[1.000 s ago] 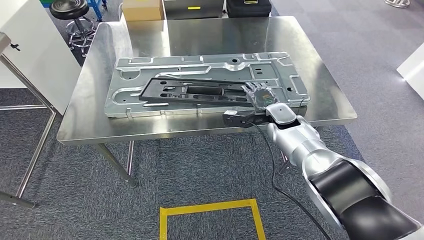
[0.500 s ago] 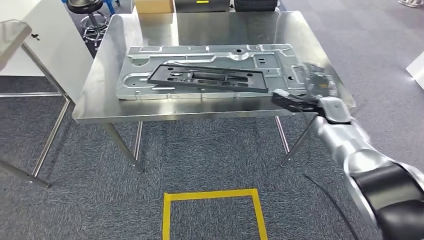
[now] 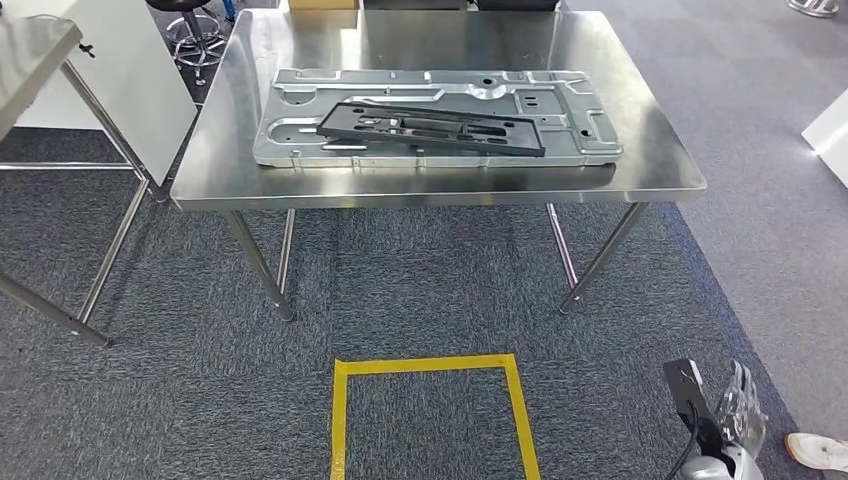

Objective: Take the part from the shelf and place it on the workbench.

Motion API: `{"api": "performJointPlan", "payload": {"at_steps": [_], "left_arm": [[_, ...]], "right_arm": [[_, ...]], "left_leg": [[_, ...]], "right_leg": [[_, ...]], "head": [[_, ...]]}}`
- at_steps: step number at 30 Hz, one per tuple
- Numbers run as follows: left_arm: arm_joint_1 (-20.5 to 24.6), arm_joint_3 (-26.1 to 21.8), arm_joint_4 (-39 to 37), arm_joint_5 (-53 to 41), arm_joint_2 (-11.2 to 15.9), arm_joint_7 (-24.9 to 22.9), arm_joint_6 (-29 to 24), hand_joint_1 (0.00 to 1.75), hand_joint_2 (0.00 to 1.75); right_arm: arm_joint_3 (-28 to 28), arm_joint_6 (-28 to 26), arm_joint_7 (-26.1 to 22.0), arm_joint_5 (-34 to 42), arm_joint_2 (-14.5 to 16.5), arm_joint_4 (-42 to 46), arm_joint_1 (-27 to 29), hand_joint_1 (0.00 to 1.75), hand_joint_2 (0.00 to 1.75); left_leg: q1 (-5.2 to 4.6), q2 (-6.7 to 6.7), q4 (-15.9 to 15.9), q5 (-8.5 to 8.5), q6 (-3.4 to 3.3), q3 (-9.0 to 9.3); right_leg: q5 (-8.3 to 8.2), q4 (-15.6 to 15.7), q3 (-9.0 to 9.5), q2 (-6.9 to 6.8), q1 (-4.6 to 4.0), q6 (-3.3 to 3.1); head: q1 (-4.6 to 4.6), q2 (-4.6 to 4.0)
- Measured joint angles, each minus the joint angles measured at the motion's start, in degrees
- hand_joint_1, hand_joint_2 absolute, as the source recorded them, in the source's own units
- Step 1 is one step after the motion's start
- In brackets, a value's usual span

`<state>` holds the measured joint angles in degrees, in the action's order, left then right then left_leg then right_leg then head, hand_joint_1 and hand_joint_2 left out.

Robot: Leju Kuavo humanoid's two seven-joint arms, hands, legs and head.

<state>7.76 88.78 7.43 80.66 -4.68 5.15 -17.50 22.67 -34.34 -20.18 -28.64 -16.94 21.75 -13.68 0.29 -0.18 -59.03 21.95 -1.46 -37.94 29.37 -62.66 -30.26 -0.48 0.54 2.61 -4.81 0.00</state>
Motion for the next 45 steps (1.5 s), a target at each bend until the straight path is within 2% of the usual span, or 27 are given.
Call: {"api": "performJointPlan", "payload": {"at_steps": [2, 4, 6, 9, 10, 12, 14, 16, 17, 18, 20, 21, 24, 25, 27, 28, 29, 31, 33, 35, 36, 39, 40, 41, 42, 44, 45], "left_arm": [[0.4, -0.01, 0.0, 0.19, -0.02, 0.12, -0.2, 0.0, 0.0], [0.5, -0.02, 0.0, 0.42, 0.1, 0.37, -0.42, 0.0, 0.0], [0.34, -0.02, 0.0, 0.55, 0.3, 0.54, -0.61, 0.0, 0.0], [0.39, -0.02, 0.0, 0.66, 0.67, 0.61, -0.82, 0.0, 0.0], [0.47, -0.02, 0.0, 0.69, 0.81, 0.63, -0.89, 0.0, 0.0], [0.57, -0.02, 0.0, 0.72, 1.03, 0.86, -1.02, 0.0, 0.0], [0.75, -0.02, -0.01, 0.72, 1.26, 1.19, -1.11, 0.0, 0.0], [1.15, -0.02, -0.02, 0.71, 1.56, 1.27, -1.15, 0.0, 0.0], [1.3, -0.01, -0.02, 0.71, 1.69, 1.24, -1.16, 0.0, 0.0], [1.32, -0.01, -0.02, 0.71, 1.74, 1.19, -1.17, 0.0, 0.0], [1.03, 0.01, -0.02, 0.78, 1.7, 0.97, -1.14, 0.0, 0.0], [0.85, 0.01, -0.02, 0.85, 1.68, 0.74, -1.12, 0.0, 0.0], [0.57, 0.0, -0.02, 0.95, 1.66, -0.04, -1.09, 0.0, 0.0], [0.52, 0.0, -0.02, 0.93, 1.63, -0.22, -1.07, 0.0, 0.0], [0.48, 0.0, -0.02, 0.93, 1.58, -0.44, -1.04, 0.0, 0.0], [0.48, 0.0, -0.02, 0.93, 1.55, -0.52, -1.04, 0.0, 0.0], [0.5, 0.0, -0.02, 0.93, 1.53, -0.56, -1.04, 0.0, 0.0], [0.56, 0.0, -0.02, 0.95, 1.49, -0.61, -1.04, 0.0, 0.0], [0.57, 0.0, -0.02, 1.13, 1.42, -0.49, -1.13, 0.0, 0.0], [0.46, -0.01, -0.02, 1.57, 1.34, -0.06, -1.36, 0.0, 0.0], [0.37, -0.02, -0.02, 1.81, 1.32, 0.15, -1.5, 0.0, 0.0], [0.25, -0.04, -0.02, 1.9, 1.29, 0.08, -2.02, 0.0, 0.0], [0.24, -0.04, -0.02, 1.56, 1.3, -0.19, -2.14, 0.0, 0.0], [0.24, -0.03, -0.02, 1.02, 1.3, -0.49, -2.24, 0.0, 0.0], [0.24, -0.03, -0.02, 0.41, 1.31, -0.73, -2.3, 0.0, 0.0], [0.27, -0.02, -0.02, -0.6, 1.39, -0.84, -2.25, 0.0, 0.0], [0.31, -0.02, -0.02, -1.0, 1.49, -0.76, -2.17, 0.0, 0.44]], "right_arm": [[4.38, 4.67, 3.16, 2.93, 4.17, -2.18, 2.27, 0.0, 0.0], [8.54, 8.45, 6.92, 6.2, 9.16, -4.45, 4.82, 0.0, 0.0], [12.1, 10.56, 10.03, 8.86, 14.02, -6.2, 6.69, 0.0, 0.0], [15.48, 11.06, 12.47, 9.46, 19.11, -7.85, 7.9, 0.0, 1.31], [16.33, 11.19, 13.18, 9.4, 20.16, -8.25, 8.02, 0.0, 1.75], [17.74, 12.04, 14.61, 9.41, 21.61, -8.78, 8.14, 0.0, 1.75], [18.74, 13.11, 15.94, 9.37, 22.78, -9.09, 8.16, 0.0, 1.75], [19.22, 14.04, 16.62, 8.64, 23.72, -9.29, 8.16, 0.0, 1.75], [19.28, 14.57, 16.79, 8.17, 24.06, -9.39, 8.16, 0.0, 1.75], [19.28, 15.12, 16.88, 7.77, 24.22, -9.5, 8.21, 0.0, 1.31], [19.28, 16.01, 16.89, 7.3, 24.3, -9.68, 8.38, 0.0, 0.44], [19.28, 16.38, 16.79, 7.08, 24.3, -9.73, 8.5, 0.0, 0.0], [19.28, 17.02, 16.58, 6.51, 24.3, -9.89, 8.78, 0.0, 0.0], [19.28, 17.05, 16.61, 6.42, 24.3, -9.93, 8.8, 0.0, 0.0], [19.28, 17.05, 16.73, 6.34, 24.3, -9.95, 8.79, 0.0, 0.0], [19.27, 17.05, 16.8, 6.32, 24.3, -9.95, 8.78, 0.0, 0.0], [19.26, 17.05, 16.85, 6.31, 24.3, -9.95, 8.74, 0.0, 0.0], [19.27, 17.05, 16.9, 6.58, 24.36, -9.95, 8.56, 0.0, 0.0], [19.4, 17.03, 17.07, 7.24, 24.44, -9.95, 8.46, 0.0, 0.0], [19.58, 17.03, 17.73, 7.58, 24.53, -10.04, 8.57, 0.0, 0.0], [19.63, 17.02, 18.29, 7.42, 24.57, -10.09, 8.57, 0.0, 0.0], [19.63, 16.84, 19.99, 6.2, 24.64, -10.17, 8.57, 0.0, 0.0], [19.52, 16.71, 20.31, 5.22, 24.64, -10.18, 8.63, 0.0, 0.0], [19.16, 16.6, 20.47, 3.59, 24.64, -10.19, 8.69, 0.0, 0.0], [18.47, 16.61, 20.42, 1.4, 24.63, -10.2, 8.77, 0.0, 0.0], [15.95, 17.25, 19.73, -3.37, 24.59, -10.21, 8.84, 0.0, 0.0], [14.52, 17.73, 19.26, -5.25, 24.58, -10.21, 8.79, 0.0, 0.0]], "left_leg": [[0.11, 0.51, 0.23, -0.95, 0.77, 0.0], [0.33, 0.7, 0.56, -1.63, 1.69, 0.08], [0.4, 0.67, -1.11, 1.24, 2.51, -0.59], [0.39, 0.6, -10.41, 10.6, 3.26, -2.24], [0.38, 0.59, -13.55, 11.77, 3.35, -2.24], [0.28, 0.57, -15.68, 9.69, 3.14, -0.27], [-0.08, 0.52, -10.49, 7.24, 2.22, 5.42], [-0.63, 0.51, -0.65, 9.02, 1.07, 12.84], [-0.92, 0.49, 2.94, 10.23, 0.62, 15.15], [-1.1, 0.51, 4.93, 10.65, 0.32, 16.07], [-0.93, 0.73, 5.53, 9.32, -0.3, 15.29], [-0.76, 0.91, 5.7, 8.42, -0.66, 14.63], [-0.59, 1.2, 5.54, 5.95, -1.06, 11.65], [-0.57, 1.28, 5.28, 5.23, -0.95, 10.52], [-0.38, 1.47, 4.34, 3.97, -0.58, 7.99], [-0.22, 1.53, 3.69, 3.47, -0.31, 6.71], [-0.08, 1.55, 2.96, 3.06, -0.01, 5.53], [-0.03, 1.57, 1.63, 2.41, 0.67, 3.71], [-0.09, 1.61, 1.13, 1.49, 1.47, 2.85], [0.07, 1.51, 1.03, 1.05, 2.25, 2.37], [0.2, 1.33, 0.17, 2.29, 2.55, 1.91], [0.44, 0.84, -8.43, 10.8, 3.19, -0.54], [0.45, 0.81, -11.97, 12.7, 3.28, -1.09], [0.43, 0.8, -14.49, 13.04, 3.27, -1.11], [0.41, 0.8, -15.54, 11.88, 3.13, -0.43], [0.21, 0.78, -12.03, 8.07, 2.39, 3.59], [-0.02, 0.78, -7.91, 7.36, 1.87, 6.97]], "right_leg": [[1.63, 5.68, 3.75, -0.1, -0.65, -0.93], [0.94, 6.53, 3.61, -0.14, -0.94, -1.96], [-0.53, 6.71, 2.34, -0.11, -0.77, -3.03], [-2.93, 6.68, -0.56, 0.16, -0.78, -3.9], [-3.76, 6.58, -1.68, 0.22, -0.89, -3.99], [-5.28, 6.23, -3.98, 0.23, -1.17, -4.05], [-6.7, 5.72, -6.07, 0.26, -1.42, -4.01], [-7.99, 5.31, -7.32, 0.27, -1.64, -3.74], [-8.71, 5.31, -7.59, 0.23, -1.61, -3.51], [-9.44, 5.5, -7.74, 0.2, -1.55, -3.22], [-9.97, 5.81, -8.15, 0.41, -1.25, -2.51], [-8.39, 4.93, -8.61, 0.57, -1.09, -2.11], [0.75, -4.12, -10.85, 0.74, -0.32, -1.01], [2.24, -7.71, -11.26, 0.71, -0.04, -0.7], [0.85, -11.0, -10.05, 0.65, 0.41, -0.14], [-0.88, -9.84, -8.05, 0.62, 0.62, 0.08], [-1.92, -6.86, -5.09, 0.6, 0.82, 0.25], [-0.57, 1.49, 1.2, 0.59, 0.85, 0.02], [1.33, 6.09, 3.79, 0.63, 0.48, -0.91], [0.64, 6.43, 3.07, 0.48, 0.41, -2.03], [0.0, 6.48, 2.5, 0.36, 0.43, -2.55], [-2.12, 6.49, 0.05, 0.1, 0.24, -3.56], [-2.78, 6.44, -0.9, 0.11, 0.07, -3.66], [-3.41, 6.35, -1.88, 0.12, -0.09, -3.72], [-4.04, 6.24, -2.9, 0.14, -0.27, -3.73], [-5.26, 6.01, -4.73, 0.22, -0.57, -3.66], [-5.8, 5.88, -5.39, 0.27, -0.75, -3.54]], "head": [[0.01, 0.0], [0.01, 0.0], [0.0, 0.0], [0.0, 0.0], [0.0, 0.0], [0.0, 0.0], [-0.01, 0.0], [-0.01, 0.0], [-0.01, 0.0], [-0.01, 0.0], [-0.01, 0.0], [-0.01, 0.0], [0.0, 0.0], [0.0, 0.0], [0.0, 0.0], [0.0, 0.0], [-0.01, 0.0], [-0.01, 0.0], [-0.02, 0.0], [-0.02, 0.0], [-0.01, 0.0], [-0.02, 0.0], [-0.02, 0.0], [-0.02, 0.0], [-0.02, 0.0], [-0.02, 0.0], [-0.02, 0.0]]}}
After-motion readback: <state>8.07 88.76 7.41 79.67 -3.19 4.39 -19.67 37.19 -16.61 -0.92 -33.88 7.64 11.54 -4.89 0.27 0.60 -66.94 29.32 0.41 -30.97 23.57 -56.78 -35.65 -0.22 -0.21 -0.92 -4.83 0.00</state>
